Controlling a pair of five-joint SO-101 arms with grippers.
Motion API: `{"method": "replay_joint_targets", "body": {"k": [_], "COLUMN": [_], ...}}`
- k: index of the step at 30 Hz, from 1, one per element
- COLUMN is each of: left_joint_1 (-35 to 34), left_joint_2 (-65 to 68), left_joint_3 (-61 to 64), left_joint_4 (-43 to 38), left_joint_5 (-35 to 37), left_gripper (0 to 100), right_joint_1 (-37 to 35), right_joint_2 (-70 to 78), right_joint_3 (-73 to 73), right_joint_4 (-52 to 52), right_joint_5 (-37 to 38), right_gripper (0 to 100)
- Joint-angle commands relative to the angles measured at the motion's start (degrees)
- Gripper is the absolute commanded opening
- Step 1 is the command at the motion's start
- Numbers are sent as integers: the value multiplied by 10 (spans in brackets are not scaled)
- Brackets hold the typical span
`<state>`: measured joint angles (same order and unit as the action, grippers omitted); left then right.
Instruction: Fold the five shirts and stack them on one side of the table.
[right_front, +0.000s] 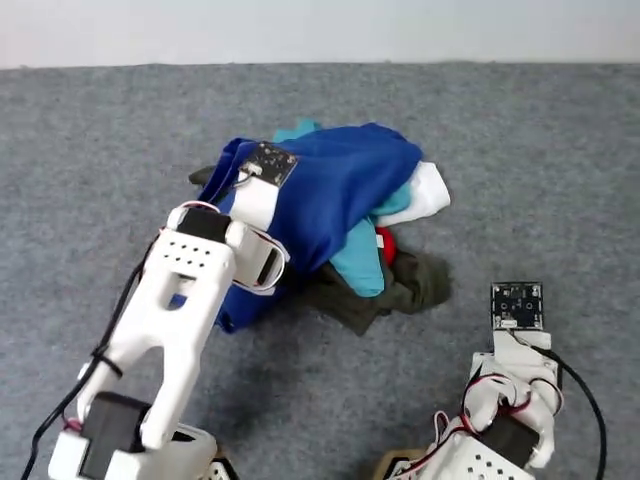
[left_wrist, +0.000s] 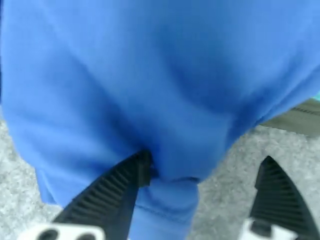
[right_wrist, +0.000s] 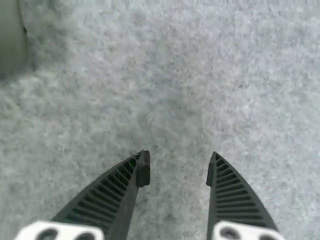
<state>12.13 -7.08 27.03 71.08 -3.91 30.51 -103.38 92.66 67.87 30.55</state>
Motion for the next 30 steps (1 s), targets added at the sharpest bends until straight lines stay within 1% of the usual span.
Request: {"method": "replay_joint_targets", "body": {"k": [1, 5, 12, 14, 16, 18, 20, 22, 26, 30], "left_joint_1": [4, 4, 4, 4, 4, 4, 4, 2, -36, -126], "left_joint_2": [24, 58, 109, 117, 119, 119, 118, 115, 74, -11], "left_joint_3": [-23, -23, -22, -22, -22, -22, -23, -23, -31, -50], "left_joint_4": [-25, -65, -107, -118, -134, -147, -155, -154, -154, -155], "left_joint_5": [2, 2, 2, 1, 0, -17, -51, -72, -76, -76], "left_gripper": [342, 342, 334, 293, 219, 113, 4, 19, 13, 13], "right_joint_1": [7, 7, 7, 7, 7, 7, 7, 7, 7, 7], "right_joint_2": [-3, -3, -4, -4, -4, -5, -5, -5, -5, -5], "right_joint_3": [-3, -3, -2, 0, 12, 27, 33, 33, 35, 35], "right_joint_4": [-2, -2, -2, -2, -3, -3, -3, -3, -3, -3], "right_joint_5": [7, 7, 7, 7, 7, 7, 7, 7, 7, 7], "right_gripper": [201, 201, 201, 201, 201, 201, 201, 201, 201, 201]}}
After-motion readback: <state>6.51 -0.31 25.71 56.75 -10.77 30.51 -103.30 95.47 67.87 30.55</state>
